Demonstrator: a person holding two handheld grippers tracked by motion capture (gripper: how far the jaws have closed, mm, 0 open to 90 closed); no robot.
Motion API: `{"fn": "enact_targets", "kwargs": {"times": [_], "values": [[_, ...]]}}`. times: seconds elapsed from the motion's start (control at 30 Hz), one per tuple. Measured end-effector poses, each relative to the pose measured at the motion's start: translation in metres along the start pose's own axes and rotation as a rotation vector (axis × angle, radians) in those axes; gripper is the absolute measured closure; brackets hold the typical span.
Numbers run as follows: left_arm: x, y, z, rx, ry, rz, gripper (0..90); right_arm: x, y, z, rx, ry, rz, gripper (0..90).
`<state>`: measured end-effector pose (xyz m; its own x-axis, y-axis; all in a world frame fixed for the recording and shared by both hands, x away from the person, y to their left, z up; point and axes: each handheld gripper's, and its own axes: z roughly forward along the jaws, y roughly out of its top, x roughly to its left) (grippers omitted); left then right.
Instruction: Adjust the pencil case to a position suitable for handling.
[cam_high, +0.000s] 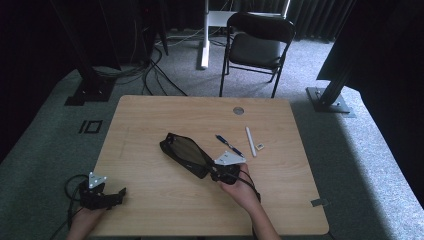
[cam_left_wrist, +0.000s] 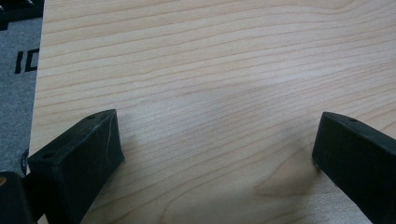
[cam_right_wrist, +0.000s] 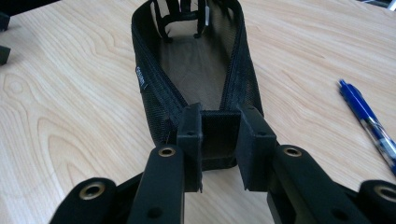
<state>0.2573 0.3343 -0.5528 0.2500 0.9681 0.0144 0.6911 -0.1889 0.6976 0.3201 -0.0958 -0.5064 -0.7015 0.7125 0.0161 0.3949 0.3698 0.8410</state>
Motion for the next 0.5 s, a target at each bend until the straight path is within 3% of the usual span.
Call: {"fn": "enact_targets", "kwargs": {"times": [0.5], "values": [[0.000, 0.000, 0.000, 0.001, 0.000, 0.001, 1.7, -0.003, -0.019, -0.026, 0.005, -0.013, 0.015, 73.3]]}}
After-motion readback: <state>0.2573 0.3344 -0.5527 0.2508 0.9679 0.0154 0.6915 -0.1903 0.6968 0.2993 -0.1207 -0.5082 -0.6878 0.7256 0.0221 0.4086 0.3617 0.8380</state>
